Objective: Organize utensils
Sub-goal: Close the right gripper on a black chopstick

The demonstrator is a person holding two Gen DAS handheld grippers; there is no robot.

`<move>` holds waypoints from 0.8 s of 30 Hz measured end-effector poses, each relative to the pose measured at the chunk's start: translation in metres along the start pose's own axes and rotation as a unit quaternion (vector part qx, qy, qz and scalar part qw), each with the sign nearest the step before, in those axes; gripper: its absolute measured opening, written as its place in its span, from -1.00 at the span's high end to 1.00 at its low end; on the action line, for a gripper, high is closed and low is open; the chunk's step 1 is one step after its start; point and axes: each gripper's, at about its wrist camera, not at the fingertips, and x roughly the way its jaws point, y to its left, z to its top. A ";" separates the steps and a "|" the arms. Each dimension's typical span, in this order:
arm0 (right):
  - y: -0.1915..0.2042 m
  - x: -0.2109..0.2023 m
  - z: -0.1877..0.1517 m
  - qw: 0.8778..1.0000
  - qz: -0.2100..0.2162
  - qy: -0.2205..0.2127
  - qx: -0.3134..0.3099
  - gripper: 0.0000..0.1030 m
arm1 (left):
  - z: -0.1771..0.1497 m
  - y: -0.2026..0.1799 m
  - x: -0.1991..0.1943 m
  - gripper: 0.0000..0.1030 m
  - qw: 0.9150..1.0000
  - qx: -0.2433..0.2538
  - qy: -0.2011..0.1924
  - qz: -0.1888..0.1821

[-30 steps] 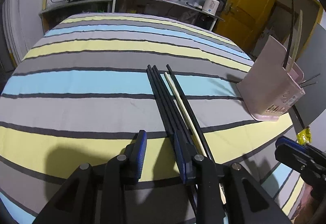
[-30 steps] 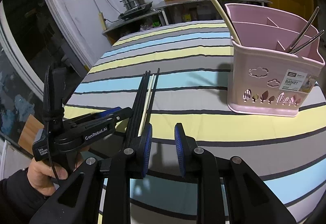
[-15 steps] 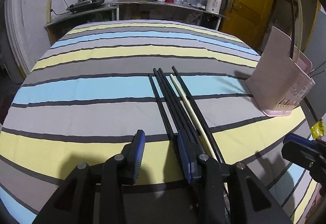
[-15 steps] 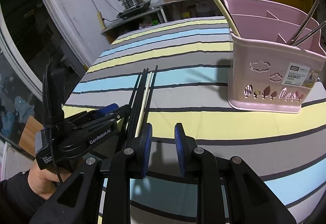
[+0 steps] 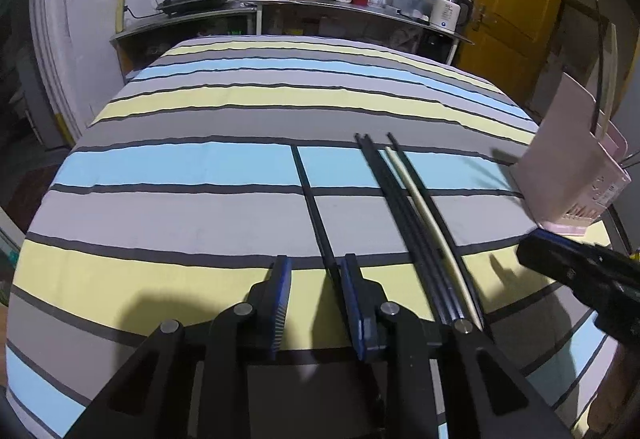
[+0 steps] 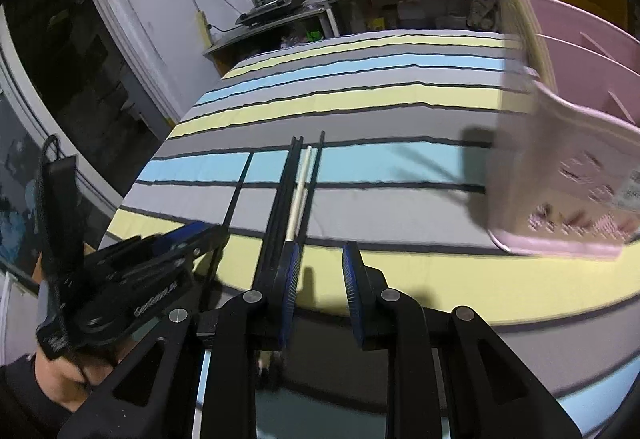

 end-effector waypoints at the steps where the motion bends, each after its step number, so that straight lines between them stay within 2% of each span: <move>1: 0.002 0.006 0.003 1.000 0.000 0.002 -0.002 0.54 | 0.001 0.002 0.000 0.49 1.000 -0.001 0.001 -0.002; 7: 0.007 0.038 0.019 1.000 -0.002 0.016 -0.007 0.55 | 0.009 0.012 0.005 0.49 0.999 -0.014 0.015 -0.029; 15: 0.005 0.061 0.031 0.999 -0.021 0.027 -0.004 0.66 | 0.027 0.020 0.019 0.49 0.997 -0.035 0.022 -0.058; 24: 0.012 0.070 0.037 0.998 -0.045 0.030 -0.025 0.71 | 0.040 0.006 0.031 0.49 0.999 0.004 0.028 -0.030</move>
